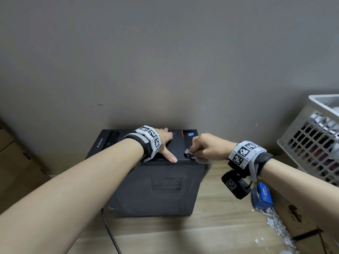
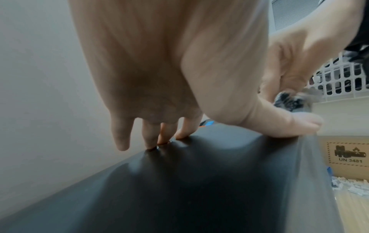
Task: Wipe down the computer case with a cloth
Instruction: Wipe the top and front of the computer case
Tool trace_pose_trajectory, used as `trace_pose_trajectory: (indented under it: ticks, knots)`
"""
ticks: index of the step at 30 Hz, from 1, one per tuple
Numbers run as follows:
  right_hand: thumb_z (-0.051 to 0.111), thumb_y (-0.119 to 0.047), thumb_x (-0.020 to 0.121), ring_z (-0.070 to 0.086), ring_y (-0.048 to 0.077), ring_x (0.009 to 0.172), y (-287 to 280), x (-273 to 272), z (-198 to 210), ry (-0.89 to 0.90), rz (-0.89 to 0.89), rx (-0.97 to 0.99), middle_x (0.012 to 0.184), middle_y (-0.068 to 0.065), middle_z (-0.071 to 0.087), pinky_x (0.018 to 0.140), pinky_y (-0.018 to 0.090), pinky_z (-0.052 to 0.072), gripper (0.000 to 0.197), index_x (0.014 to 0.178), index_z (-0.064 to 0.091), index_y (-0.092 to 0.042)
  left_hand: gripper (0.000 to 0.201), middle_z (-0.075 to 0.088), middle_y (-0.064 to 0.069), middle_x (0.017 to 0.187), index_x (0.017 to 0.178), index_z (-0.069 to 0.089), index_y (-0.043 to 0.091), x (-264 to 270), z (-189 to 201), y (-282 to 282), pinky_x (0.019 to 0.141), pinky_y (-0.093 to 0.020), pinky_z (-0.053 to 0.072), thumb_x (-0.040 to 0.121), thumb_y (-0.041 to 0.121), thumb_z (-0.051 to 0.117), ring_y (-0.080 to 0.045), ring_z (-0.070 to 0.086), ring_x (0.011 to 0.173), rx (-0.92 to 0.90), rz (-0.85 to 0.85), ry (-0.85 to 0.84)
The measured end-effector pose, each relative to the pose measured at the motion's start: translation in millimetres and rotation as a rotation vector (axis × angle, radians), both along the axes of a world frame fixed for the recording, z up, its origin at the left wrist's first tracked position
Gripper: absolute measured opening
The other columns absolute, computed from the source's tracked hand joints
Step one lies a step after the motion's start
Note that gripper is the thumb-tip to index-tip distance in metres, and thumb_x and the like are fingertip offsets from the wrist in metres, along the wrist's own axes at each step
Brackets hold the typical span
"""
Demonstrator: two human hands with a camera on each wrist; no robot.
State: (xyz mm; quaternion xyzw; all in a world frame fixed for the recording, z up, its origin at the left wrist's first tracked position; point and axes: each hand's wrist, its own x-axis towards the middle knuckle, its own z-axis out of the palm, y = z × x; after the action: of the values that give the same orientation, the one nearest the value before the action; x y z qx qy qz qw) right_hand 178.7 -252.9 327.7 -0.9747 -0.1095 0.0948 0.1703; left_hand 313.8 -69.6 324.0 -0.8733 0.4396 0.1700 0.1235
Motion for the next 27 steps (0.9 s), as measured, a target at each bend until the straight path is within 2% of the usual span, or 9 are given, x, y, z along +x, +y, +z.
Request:
trace_pose_trajectory:
  ticks: [4,7,9,11,13,17,21,24,27]
  knots:
    - [0.066,-0.009,0.088,0.054,0.017,0.074,-4.2,-8.5,6.9,-0.066,-0.178,0.205,0.082,0.0,0.056,0.076,0.035,0.046,0.01,0.085,0.074,-0.004,0.119,0.029,-0.014,0.153,0.142,0.033,0.01,-6.1,1.8,10.2,0.105,-0.048,0.039,0.057,0.089,0.059,-0.03,0.038,0.136,-0.024,-0.018,-0.022]
    - [0.063,-0.001,0.091,0.052,0.007,0.071,-4.5,-9.7,33.2,-0.197,-0.36,0.498,0.076,-0.008,0.055,0.074,0.027,0.042,0.012,0.091,0.075,-0.001,0.112,0.028,-0.008,0.154,0.146,0.031,0.013,-15.6,1.6,26.6,0.112,-0.051,0.03,0.064,0.084,0.059,-0.025,0.026,0.143,-0.097,-0.002,-0.015]
    - [0.059,0.003,0.093,0.056,0.011,0.077,3.1,-8.7,60.7,-0.262,-0.45,0.728,0.081,-0.002,0.057,0.074,0.028,0.048,0.015,0.093,0.074,0.0,0.105,0.025,-0.004,0.158,0.149,0.028,0.014,-18.6,2.3,42.0,0.115,-0.049,0.026,0.073,0.081,0.054,-0.022,0.024,0.146,-0.193,0.052,0.032]
    - [0.058,0.002,0.094,0.059,0.015,0.079,17.8,-5.4,91.0,-0.311,-0.473,0.884,0.087,0.004,0.058,0.069,0.028,0.052,0.016,0.095,0.073,-0.001,0.095,0.032,-0.003,0.156,0.149,0.031,0.013,-15.8,5.0,62.2,0.114,-0.046,0.03,0.081,0.077,0.048,-0.022,0.032,0.142,-0.307,0.14,0.078]
    - [0.057,0.0,0.094,0.06,0.013,0.073,36.1,0.7,117.9,-0.36,-0.455,0.988,0.084,0.001,0.063,0.061,0.025,0.052,0.018,0.095,0.074,-0.007,0.079,0.044,-0.003,0.147,0.141,0.041,0.011,-8.3,5.8,87.1,0.109,-0.043,0.037,0.088,0.069,0.047,-0.025,0.044,0.134,-0.391,0.225,0.068]
    - [0.058,-0.004,0.096,0.056,0.007,0.066,75.0,16.4,149.7,-0.461,-0.396,1.087,0.086,0.003,0.065,0.053,0.02,0.048,0.017,0.098,0.074,-0.007,0.055,0.051,-0.004,0.126,0.121,0.051,0.012,5.8,-3.7,139.8,0.096,-0.045,0.043,0.091,0.058,0.043,-0.027,0.049,0.124,-0.397,0.398,-0.103]
    - [0.062,-0.004,0.092,0.061,0.009,0.072,89.4,31.1,133.9,-0.517,-0.406,0.941,0.094,0.004,0.06,0.066,0.029,0.054,0.015,0.097,0.075,-0.011,0.05,0.048,-0.009,0.131,0.124,0.05,0.01,4.8,-18.5,174.6,0.1,-0.047,0.04,0.096,0.05,0.038,-0.029,0.045,0.127,-0.442,0.615,-0.116]
    - [0.065,-0.008,0.086,0.062,0.023,0.088,88.6,33.2,95.1,-0.423,-0.367,0.396,0.088,0.004,0.062,0.081,0.033,0.048,0.015,0.092,0.078,-0.015,0.046,0.051,-0.015,0.129,0.121,0.05,0.004,-2.5,-25.6,184.7,0.098,-0.043,0.041,0.1,0.042,0.034,-0.033,0.048,0.122,-0.516,0.683,-0.092]
    - [0.06,-0.017,0.092,0.059,0.021,0.097,100.3,19.7,53.7,-0.17,-0.284,0.086,0.085,-0.013,0.055,0.081,0.027,0.042,0.025,0.113,0.073,-0.014,0.041,0.051,-0.018,0.128,0.12,0.049,0.003,-6.8,-30.8,189.4,0.098,-0.043,0.041,0.1,0.037,0.035,-0.038,0.05,0.12,-0.648,0.761,-0.067]
